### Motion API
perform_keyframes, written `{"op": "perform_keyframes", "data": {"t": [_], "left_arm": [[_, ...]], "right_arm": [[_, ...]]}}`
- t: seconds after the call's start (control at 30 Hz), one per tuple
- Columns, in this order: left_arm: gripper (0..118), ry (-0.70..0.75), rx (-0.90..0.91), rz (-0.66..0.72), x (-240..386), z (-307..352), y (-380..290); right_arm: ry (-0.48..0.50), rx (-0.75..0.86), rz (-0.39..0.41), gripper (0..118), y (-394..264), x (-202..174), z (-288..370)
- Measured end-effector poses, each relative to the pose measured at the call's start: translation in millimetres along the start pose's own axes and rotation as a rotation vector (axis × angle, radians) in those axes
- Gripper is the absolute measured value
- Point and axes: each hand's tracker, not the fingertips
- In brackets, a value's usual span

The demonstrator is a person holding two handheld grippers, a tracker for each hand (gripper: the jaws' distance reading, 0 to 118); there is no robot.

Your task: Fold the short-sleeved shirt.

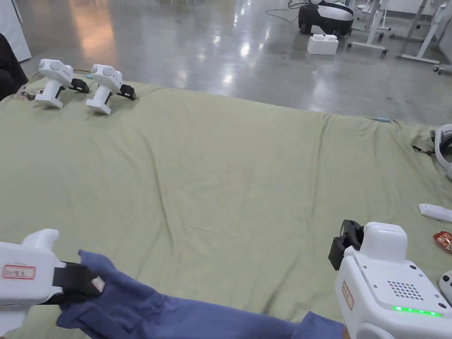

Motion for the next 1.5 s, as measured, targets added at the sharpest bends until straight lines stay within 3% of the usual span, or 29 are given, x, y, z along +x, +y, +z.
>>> {"op": "perform_keyframes", "data": {"t": [0.13, 0.27, 0.57, 0.83, 0.97, 1.03, 1.1, 1.23, 1.33, 1.37, 1.4, 1.43, 1.5], "left_arm": [[10, -0.123, -0.036, 0.014, 33, -20, -10], [10, -0.13, -0.068, 0.01, 58, -55, -20], [10, -0.006, -0.231, -0.018, 78, -159, -49], [11, 0.058, -0.236, -0.018, 85, -176, -56], [33, 0.002, -0.234, 0.0, 85, -163, -50], [52, -0.007, -0.222, 0.0, 85, -153, -45], [64, -0.03, -0.183, 0.01, 85, -138, -39], [64, -0.051, -0.135, 0.019, 81, -115, -28], [61, 0.023, -0.117, -0.078, 82, -114, -30], [55, 0.052, -0.138, -0.09, 84, -117, -33], [29, 0.065, -0.16, -0.1, 84, -122, -37], [20, 0.066, -0.187, -0.121, 85, -129, -42], [20, 0.083, -0.254, -0.144, 89, -144, -54]], "right_arm": [[-0.003, -0.001, -0.002, 6, 0, 2, 1], [-0.006, -0.006, -0.006, 6, -2, 5, 1], [-0.021, -0.027, -0.009, 6, -7, 14, 2], [-0.027, -0.047, -0.011, 6, -12, 17, 2], [-0.024, -0.056, -0.015, 6, -14, 17, 1], [-0.022, -0.057, -0.015, 6, -14, 18, 1], [-0.022, -0.06, -0.015, 6, -15, 18, 1], [-0.023, -0.063, -0.021, 6, -15, 21, 2], [-0.025, -0.067, -0.027, 6, -16, 22, 3], [-0.025, -0.068, -0.03, 6, -16, 23, 3], [-0.024, -0.069, -0.034, 6, -17, 24, 3], [-0.023, -0.072, -0.037, 6, -18, 24, 3], [-0.024, -0.078, -0.04, 6, -20, 25, 2]]}}
